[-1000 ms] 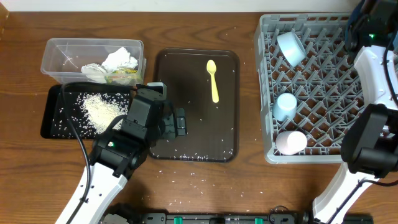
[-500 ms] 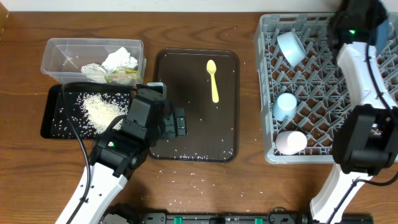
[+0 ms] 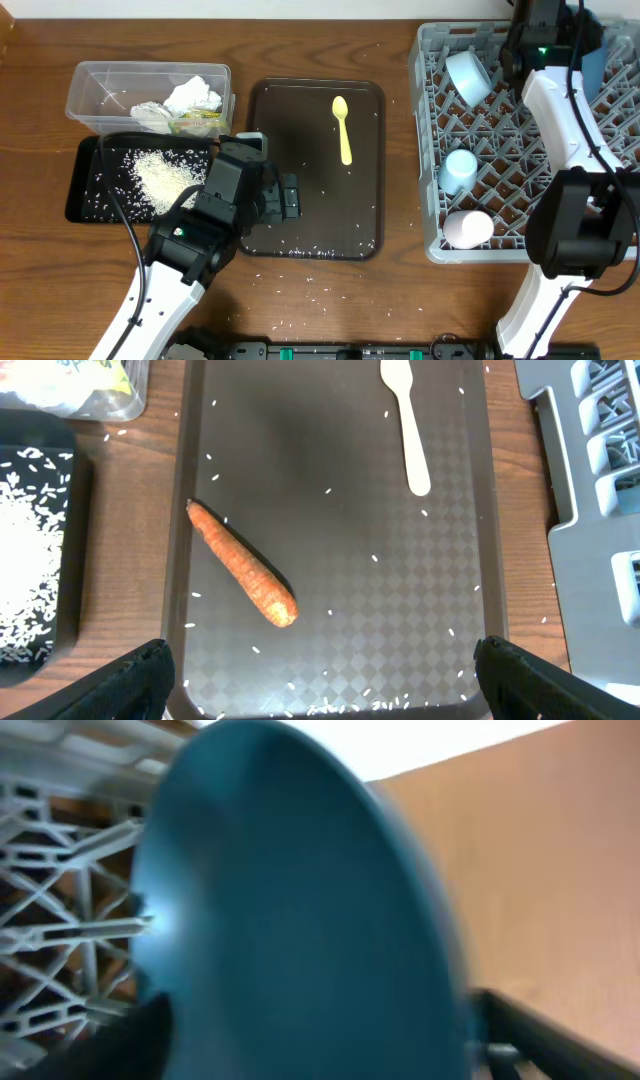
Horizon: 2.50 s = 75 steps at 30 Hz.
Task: Sort waste into correct bins and load items into the dishwasher rack
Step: 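Lift the blue plate and stand it upright at the rack's back, then move the right gripper to the yellow spoon and grasp it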
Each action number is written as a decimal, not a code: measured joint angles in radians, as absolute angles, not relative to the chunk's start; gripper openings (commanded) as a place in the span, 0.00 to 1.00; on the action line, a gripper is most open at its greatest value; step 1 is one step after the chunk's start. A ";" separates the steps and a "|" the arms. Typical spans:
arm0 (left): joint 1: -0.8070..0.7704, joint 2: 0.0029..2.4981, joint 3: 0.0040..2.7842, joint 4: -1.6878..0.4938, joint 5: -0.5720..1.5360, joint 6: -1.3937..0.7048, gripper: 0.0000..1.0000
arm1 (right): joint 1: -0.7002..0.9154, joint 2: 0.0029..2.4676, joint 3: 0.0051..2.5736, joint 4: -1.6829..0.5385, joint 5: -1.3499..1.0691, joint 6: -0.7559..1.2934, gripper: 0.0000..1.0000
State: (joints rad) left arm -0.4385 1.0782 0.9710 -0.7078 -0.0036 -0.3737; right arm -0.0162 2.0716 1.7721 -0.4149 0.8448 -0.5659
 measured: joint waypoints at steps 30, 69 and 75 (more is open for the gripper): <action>-0.439 1.078 0.971 -0.708 -0.004 -0.374 0.98 | 0.044 1.668 1.757 -0.602 -0.294 0.061 0.99; -0.439 1.078 0.971 -0.708 -0.004 -0.374 0.98 | 0.535 2.309 1.755 -0.527 0.099 0.357 0.41; -0.439 1.078 0.971 -0.708 -0.004 -0.374 0.98 | 0.535 2.323 1.755 -0.524 0.104 0.387 0.15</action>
